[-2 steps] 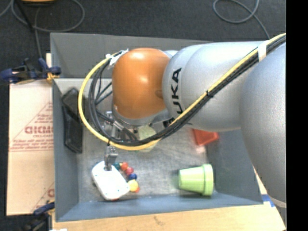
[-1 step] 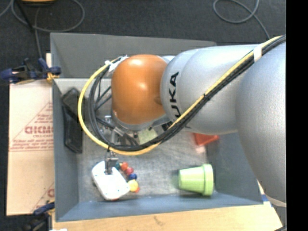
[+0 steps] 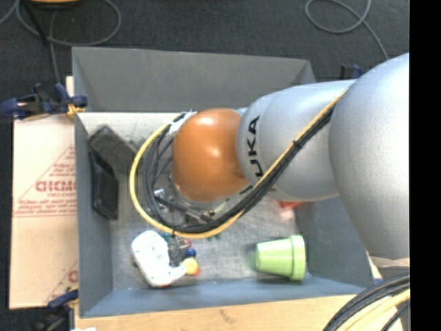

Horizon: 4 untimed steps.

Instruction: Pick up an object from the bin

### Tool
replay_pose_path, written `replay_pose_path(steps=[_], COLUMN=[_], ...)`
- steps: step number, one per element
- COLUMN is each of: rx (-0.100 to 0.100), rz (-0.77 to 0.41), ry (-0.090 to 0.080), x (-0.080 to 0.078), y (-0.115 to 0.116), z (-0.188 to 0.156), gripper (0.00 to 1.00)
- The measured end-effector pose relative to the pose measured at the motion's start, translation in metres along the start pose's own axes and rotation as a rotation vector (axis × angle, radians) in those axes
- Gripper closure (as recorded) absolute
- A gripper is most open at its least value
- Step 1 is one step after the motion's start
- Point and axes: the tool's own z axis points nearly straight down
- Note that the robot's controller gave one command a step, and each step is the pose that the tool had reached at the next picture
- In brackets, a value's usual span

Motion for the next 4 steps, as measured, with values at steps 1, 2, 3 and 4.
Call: replay_pose_path(steps=[1,2,3,4], rx=[0.001,0.001,0.000,0.000], rz=[0.075,0.076,0.085,0.098], ry=[0.011,0.011,0.010,0.003], x=[0.008,0.008,0.010,0.016], y=[-0.031,-0.031,-0.031,-0.026], z=[0.040,0.040,-0.006,-0.081], gripper=[1.00,1.00,1.00,0.00])
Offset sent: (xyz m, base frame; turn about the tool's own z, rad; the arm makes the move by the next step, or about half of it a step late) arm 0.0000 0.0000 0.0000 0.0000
